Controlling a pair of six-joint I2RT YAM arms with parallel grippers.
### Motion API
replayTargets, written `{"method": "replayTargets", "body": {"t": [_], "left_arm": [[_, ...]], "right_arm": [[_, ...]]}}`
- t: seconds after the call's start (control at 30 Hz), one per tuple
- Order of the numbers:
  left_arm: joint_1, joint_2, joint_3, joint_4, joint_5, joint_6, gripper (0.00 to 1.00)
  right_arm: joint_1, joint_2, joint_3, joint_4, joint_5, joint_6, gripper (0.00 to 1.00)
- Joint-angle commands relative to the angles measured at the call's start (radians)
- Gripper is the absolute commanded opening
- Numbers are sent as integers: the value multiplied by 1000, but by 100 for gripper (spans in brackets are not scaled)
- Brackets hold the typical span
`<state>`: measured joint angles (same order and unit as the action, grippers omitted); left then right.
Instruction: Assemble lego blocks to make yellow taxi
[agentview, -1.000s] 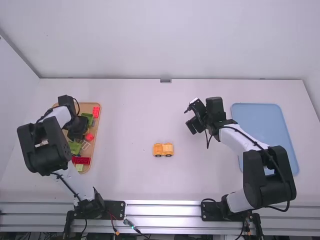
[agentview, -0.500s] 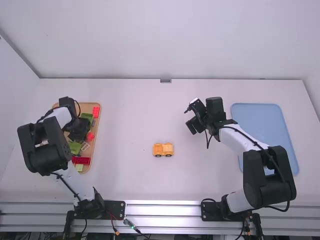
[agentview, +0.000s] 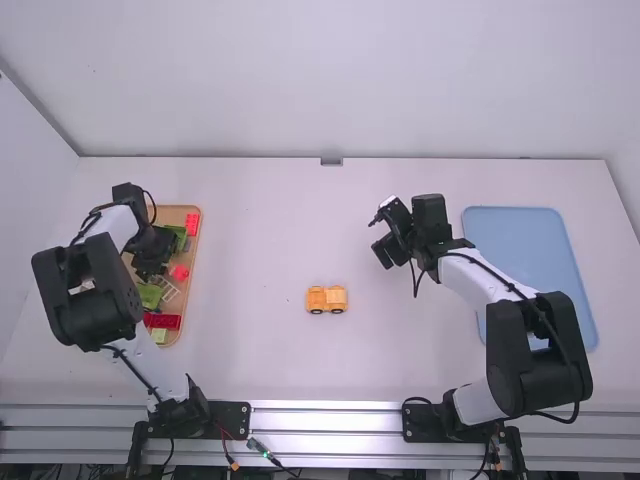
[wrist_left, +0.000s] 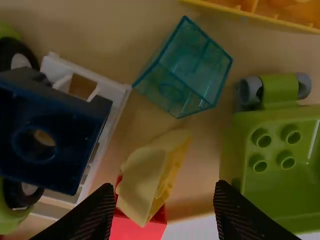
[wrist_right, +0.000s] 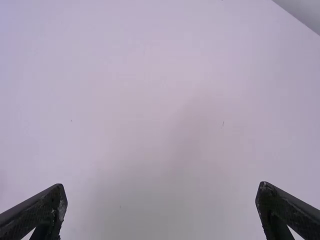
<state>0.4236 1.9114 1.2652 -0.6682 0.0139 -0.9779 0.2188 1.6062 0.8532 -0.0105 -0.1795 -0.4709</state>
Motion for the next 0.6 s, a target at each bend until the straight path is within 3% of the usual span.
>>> {"method": "replayTargets", "body": {"t": [0.0,0.57], "left_arm": [[2,11,13,-8,-26,79,57],[-5,11,-53,37,-30,137,55]], "right_arm": [[5,-17,5,-1,1,4,99],[5,-17,5,-2,2,4,99]]}}
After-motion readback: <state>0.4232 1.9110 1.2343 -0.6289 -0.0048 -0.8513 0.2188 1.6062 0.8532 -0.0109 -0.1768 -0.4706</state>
